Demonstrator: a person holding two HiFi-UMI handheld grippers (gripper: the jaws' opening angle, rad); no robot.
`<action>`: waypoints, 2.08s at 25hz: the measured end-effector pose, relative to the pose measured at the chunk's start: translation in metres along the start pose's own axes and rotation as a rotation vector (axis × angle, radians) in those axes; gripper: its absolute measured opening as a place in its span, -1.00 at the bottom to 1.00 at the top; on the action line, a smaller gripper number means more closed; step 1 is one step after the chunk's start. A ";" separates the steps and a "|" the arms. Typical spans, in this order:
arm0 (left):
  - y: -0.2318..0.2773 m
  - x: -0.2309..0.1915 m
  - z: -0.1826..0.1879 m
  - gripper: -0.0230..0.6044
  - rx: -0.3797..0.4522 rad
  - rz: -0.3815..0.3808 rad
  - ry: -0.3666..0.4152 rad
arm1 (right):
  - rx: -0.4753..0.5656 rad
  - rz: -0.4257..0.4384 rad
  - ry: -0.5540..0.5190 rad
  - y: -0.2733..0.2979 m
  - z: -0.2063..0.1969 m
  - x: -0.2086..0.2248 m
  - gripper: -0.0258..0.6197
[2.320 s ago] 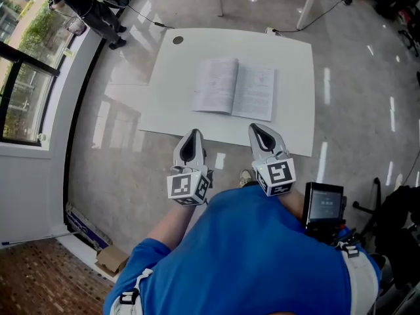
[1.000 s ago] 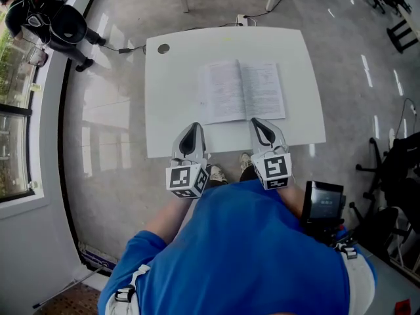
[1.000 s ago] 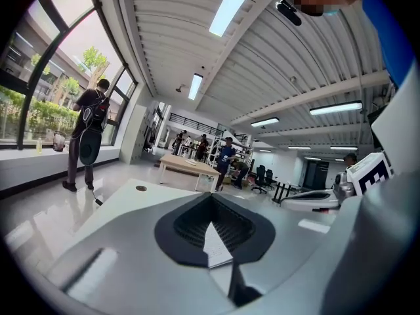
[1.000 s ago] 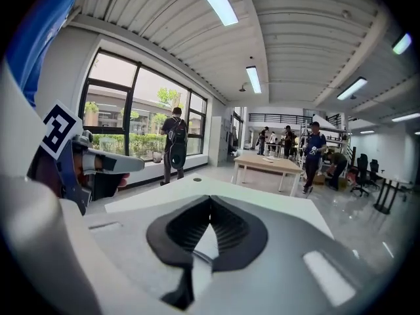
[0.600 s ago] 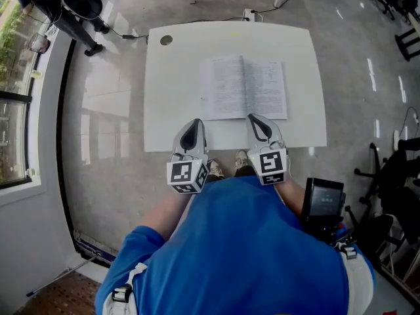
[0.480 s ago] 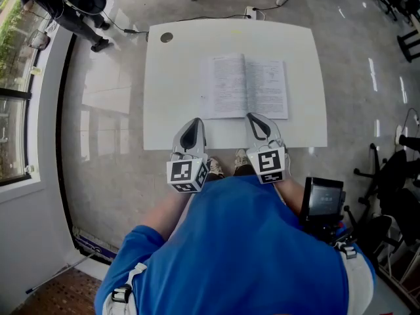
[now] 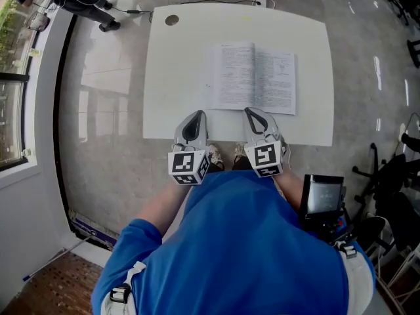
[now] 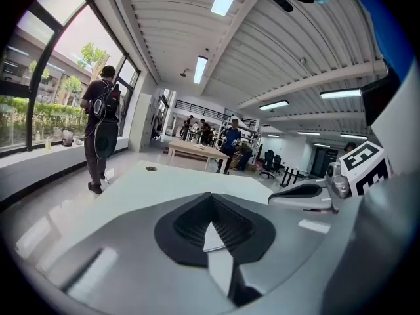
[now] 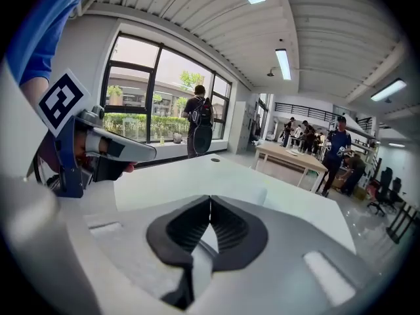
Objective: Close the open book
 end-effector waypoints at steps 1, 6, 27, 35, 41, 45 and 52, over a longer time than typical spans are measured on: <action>0.001 -0.002 -0.002 -0.91 -0.006 0.002 -0.001 | -0.011 0.009 -0.011 0.003 -0.001 -0.002 -0.91; 0.003 -0.010 -0.012 -0.91 -0.043 0.011 -0.003 | -0.076 0.039 -0.194 0.019 -0.007 -0.020 -0.90; -0.008 -0.061 -0.040 -0.91 -0.102 0.097 -0.083 | -0.247 0.138 -0.913 0.101 -0.043 -0.084 -0.49; -0.009 -0.069 -0.041 -0.91 -0.102 0.117 -0.099 | -0.203 0.129 -0.955 0.111 -0.037 -0.089 -0.49; -0.012 -0.075 -0.042 -0.91 -0.104 0.131 -0.105 | -0.182 0.131 -0.955 0.122 -0.030 -0.096 -0.49; -0.014 -0.077 -0.041 -0.91 -0.103 0.132 -0.100 | -0.183 0.139 -0.932 0.129 -0.025 -0.099 -0.49; -0.015 -0.077 -0.037 -0.91 -0.099 0.135 -0.089 | -0.212 0.190 -0.872 0.134 -0.021 -0.100 -0.61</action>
Point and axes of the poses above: the fingertips, and each gripper's own axes: y forward along the fingers, x to its right, z out of its top, the point moved 9 cm from there along -y, backward along the fingers, and after that the axes turned 14 degrees about -y, right-handed, at the moved point
